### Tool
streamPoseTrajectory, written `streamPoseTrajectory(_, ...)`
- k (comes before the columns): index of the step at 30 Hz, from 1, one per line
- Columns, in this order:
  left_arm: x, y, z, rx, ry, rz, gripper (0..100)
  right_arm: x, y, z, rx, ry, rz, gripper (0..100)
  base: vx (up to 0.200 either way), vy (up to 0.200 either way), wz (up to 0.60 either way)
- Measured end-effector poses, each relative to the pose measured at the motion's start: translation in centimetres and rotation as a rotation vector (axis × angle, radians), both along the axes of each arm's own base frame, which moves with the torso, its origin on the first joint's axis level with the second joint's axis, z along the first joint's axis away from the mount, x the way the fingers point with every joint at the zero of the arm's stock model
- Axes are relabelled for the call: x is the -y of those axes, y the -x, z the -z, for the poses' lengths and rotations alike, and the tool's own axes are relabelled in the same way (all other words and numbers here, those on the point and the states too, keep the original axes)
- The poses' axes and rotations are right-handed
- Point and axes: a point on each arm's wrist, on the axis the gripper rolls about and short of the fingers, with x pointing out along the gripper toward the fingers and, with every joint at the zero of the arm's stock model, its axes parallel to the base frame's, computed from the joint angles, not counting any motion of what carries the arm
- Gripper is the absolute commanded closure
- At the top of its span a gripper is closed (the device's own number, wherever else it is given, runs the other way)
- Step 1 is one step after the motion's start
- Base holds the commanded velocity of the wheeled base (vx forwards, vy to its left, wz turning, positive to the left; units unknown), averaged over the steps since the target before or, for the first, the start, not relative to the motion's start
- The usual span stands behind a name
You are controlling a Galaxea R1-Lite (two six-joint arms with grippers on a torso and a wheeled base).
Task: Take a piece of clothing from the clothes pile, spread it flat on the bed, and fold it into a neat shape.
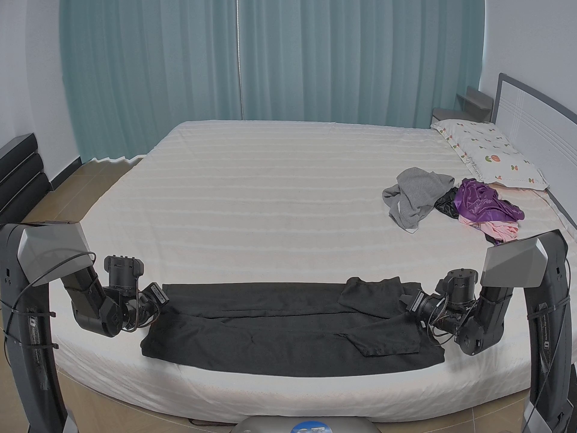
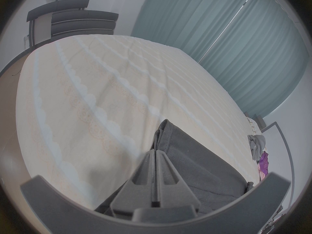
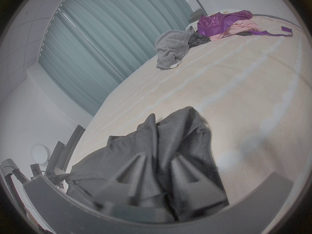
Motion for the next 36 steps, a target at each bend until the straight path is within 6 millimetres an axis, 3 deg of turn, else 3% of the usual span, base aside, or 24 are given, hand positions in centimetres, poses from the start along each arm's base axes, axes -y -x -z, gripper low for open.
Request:
streamPoseTrajectory(20, -0.5, -0.3, -1.7, 0.052, 0.000, -0.016, 100, 1.0, 0.4, -3.2, 0.038, -0.087, 0.068, 100, 0.000, 0.000, 0.00)
streamPoseTrajectory(36, -0.9, 0.1, -1.5, 0.033, -0.002, -0.024, 100, 1.4, 2.0, -2.6, -0.018, -0.063, 0.058, 100, 0.000, 0.000, 0.00)
